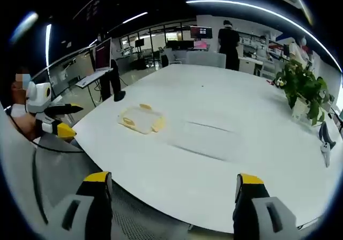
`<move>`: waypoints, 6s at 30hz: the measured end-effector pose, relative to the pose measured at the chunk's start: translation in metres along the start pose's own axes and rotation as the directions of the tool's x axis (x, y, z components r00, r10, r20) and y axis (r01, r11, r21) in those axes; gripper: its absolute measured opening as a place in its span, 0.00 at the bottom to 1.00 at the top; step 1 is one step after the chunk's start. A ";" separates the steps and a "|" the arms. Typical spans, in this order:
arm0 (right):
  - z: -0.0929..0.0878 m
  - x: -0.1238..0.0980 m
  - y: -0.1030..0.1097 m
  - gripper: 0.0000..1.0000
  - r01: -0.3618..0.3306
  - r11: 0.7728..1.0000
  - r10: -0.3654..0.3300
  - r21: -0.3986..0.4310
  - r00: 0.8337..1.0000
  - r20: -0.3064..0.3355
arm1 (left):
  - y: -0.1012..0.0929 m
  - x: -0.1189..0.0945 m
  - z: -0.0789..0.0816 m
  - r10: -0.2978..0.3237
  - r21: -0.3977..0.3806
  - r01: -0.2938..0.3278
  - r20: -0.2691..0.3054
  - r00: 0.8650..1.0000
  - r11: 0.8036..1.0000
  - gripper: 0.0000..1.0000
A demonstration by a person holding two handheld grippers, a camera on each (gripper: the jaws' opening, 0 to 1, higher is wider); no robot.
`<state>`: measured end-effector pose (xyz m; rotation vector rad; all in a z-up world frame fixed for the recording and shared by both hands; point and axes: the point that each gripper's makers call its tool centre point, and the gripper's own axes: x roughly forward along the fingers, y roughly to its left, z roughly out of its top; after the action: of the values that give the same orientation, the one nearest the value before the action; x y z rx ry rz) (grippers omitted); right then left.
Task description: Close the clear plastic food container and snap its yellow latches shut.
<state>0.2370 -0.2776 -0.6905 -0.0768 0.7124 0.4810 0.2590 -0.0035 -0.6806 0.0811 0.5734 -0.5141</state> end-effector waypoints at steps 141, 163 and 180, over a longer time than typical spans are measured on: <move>0.104 0.161 0.043 0.61 -0.375 0.713 0.331 -0.592 0.925 -0.187 | 0.107 0.103 0.029 -0.335 0.519 0.435 -0.280 0.900 0.735 0.66; 0.090 0.203 0.043 0.48 -0.476 0.604 0.347 -0.640 0.879 -0.326 | 0.124 0.136 0.012 -0.353 0.609 0.572 -0.451 0.819 0.549 0.45; 0.075 0.235 0.047 0.45 -0.542 0.521 0.300 -0.660 0.840 -0.453 | 0.132 0.159 -0.013 -0.317 0.629 0.651 -0.570 0.757 0.425 0.41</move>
<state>0.4148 -0.1254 -0.7809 -0.8278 0.7621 1.2761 0.4304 0.0438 -0.7858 0.9484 0.6942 -1.3731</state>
